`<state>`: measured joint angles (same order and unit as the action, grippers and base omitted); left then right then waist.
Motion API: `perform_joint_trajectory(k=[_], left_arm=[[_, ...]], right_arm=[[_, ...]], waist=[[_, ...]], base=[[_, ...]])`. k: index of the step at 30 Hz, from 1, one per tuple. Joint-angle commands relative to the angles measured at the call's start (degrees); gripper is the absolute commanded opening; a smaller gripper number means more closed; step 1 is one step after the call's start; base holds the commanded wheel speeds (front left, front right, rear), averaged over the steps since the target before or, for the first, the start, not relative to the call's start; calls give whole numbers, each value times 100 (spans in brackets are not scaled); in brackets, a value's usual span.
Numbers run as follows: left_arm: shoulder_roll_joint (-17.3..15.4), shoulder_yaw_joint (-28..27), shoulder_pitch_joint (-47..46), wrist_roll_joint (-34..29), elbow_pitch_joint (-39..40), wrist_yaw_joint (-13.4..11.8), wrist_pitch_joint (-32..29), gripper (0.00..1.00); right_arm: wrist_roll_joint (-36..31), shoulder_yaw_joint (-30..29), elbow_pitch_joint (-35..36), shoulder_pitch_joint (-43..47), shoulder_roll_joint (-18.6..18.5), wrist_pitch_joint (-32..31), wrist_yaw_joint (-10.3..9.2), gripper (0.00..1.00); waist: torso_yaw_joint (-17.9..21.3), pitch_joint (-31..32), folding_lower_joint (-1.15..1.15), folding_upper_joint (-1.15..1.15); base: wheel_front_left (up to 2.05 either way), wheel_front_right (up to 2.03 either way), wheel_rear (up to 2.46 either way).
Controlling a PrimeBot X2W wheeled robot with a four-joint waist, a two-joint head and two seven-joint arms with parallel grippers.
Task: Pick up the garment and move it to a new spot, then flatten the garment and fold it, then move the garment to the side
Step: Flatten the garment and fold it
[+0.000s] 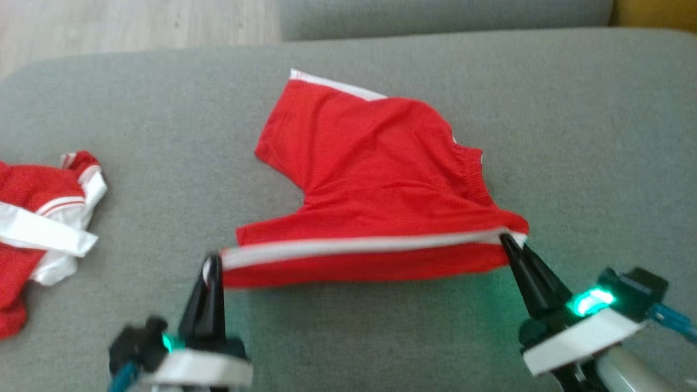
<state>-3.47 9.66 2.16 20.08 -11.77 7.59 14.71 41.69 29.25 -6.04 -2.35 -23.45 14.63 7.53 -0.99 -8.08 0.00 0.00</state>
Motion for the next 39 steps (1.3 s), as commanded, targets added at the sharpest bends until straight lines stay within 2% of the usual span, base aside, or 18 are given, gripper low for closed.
perform_joint_trajectory(k=[1, 6, 10, 13, 21, 26, 31, 38, 39], left_arm=[[-125, -94, -588, -21, 201, -10, 29, 0], [-647, 573, -2018, 82, -236, -10, 29, 0], [-1116, 1137, -3395, 535, -1062, -10, 10, 0], [-1415, 1633, -4389, 914, -1606, -10, -231, 0], [-1903, 2614, -5951, 1554, -2336, -10, -516, 0], [-2110, 3072, -6623, 1811, -2716, -10, -451, 0], [-2208, 3193, -7053, 1899, -3175, -10, -221, 0], [-2107, 3351, -7173, 1855, -3772, -10, -62, 0], [-2073, 3387, -7150, 1881, -3850, -10, -58, 27]], right_arm=[[-1, 49, 208, -360, 14, 37, -4, 0], [275, 45, 131, -1044, 313, 37, -4, 0], [609, 81, -203, -1592, 554, 37, -4, 0], [762, 210, -408, -1977, 664, 37, -4, 0], [1065, 364, -635, -2603, 1000, 37, -4, 0], [1139, 212, -665, -2830, 1262, 37, -4, 0], [1074, 26, -717, -2903, 1404, 37, -4, 0], [918, 145, -841, -2983, 1533, 37, -4, 0], [931, 182, -880, -2992, 1541, 37, -4, 0]], waist=[[104, -243, 0, 0], [249, -873, 0, 0], [367, -1337, 0, 0], [461, -1645, 0, 0], [702, -2156, 0, 0], [865, -2333, 0, 0], [991, -2404, 0, 0], [1076, -2453, 0, 0], [1075, -2455, 0, 0]], base=[[0, 0, 0], [0, 0, 0], [0, 0, 0], [0, 0, 0], [0, 0, 0], [0, 0, 0], [0, 0, 0], [0, 0, 0], [0, 0, 0]])
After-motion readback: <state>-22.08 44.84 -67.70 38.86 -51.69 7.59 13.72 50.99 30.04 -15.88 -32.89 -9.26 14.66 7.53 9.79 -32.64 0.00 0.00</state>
